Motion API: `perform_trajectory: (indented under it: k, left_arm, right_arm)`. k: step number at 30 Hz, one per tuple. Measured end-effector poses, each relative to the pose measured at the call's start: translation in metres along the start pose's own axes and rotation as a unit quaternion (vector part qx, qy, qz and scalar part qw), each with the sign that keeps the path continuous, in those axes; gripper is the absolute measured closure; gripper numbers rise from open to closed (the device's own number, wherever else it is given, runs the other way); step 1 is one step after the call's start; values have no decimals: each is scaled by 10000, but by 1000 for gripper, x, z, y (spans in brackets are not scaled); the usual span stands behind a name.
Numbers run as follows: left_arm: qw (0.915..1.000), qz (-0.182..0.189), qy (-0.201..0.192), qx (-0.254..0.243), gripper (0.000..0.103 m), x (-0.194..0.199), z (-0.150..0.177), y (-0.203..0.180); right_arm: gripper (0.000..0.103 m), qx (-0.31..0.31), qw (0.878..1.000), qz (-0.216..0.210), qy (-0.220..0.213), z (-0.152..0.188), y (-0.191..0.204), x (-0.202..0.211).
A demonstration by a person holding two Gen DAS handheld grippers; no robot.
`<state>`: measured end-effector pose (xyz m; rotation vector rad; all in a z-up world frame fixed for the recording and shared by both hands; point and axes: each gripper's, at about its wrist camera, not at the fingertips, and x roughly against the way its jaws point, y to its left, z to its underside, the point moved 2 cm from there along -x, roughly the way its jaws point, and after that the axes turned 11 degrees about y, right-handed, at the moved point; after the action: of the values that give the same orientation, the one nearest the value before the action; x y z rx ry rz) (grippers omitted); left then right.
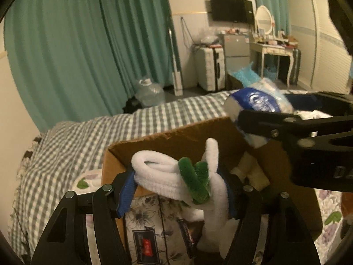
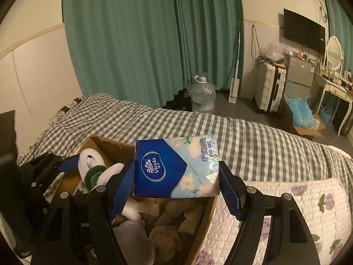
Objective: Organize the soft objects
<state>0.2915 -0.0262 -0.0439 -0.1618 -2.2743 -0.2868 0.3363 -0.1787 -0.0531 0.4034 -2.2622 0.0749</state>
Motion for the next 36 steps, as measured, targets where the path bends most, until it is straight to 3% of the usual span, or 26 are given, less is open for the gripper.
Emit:
perform_trajectory:
  k: [2, 5, 10, 15, 22, 23, 24, 25, 30, 33, 36]
  left_arm:
    - [10000, 69, -39, -34, 33, 2, -1, -1]
    - [10000, 43, 44, -40, 32, 1, -1, -1]
    - [9995, 215, 216, -55, 32, 4, -2, -2]
    - [10000, 42, 39, 1, 32, 38, -12, -2]
    - [9957, 3, -894, 257, 32, 158, -32, 7]
    - [9942, -51, -1049, 244, 26, 176, -33, 8]
    - [9910, -131, -1310, 223, 16, 204, -33, 8]
    - [9881, -196, -1510, 215, 14, 226, -32, 9]
    - [9661, -428, -2510, 420, 13, 313, -14, 17]
    - [9567, -383, -2835, 534, 12, 347, 4, 23]
    - [9455, -572, -3136, 660, 12, 369, 33, 24]
  right_arm:
    - [25, -71, 9999, -54, 46, -2, -1, -2]
    - [11, -158, 9999, -63, -20, -5, -5, 4]
    - [9, -189, 9997, 27, -163, -9, -6, 29]
    - [9, -90, 9988, 222, -433, -14, 3, 88]
    - [9, 67, 9914, 503, -1208, -14, 19, 228]
    - [8, 102, 9892, 561, -1350, -12, 22, 253]
    - [7, 136, 9873, 600, -1464, -11, 26, 271]
    - [5, 166, 9850, 648, -1589, -9, 30, 290]
    - [1, 340, 9711, 774, -2231, 14, 55, 374]
    - [1, 421, 9664, 680, -2445, 34, 69, 400]
    - [1, 385, 9654, 536, -2522, 59, 78, 408]
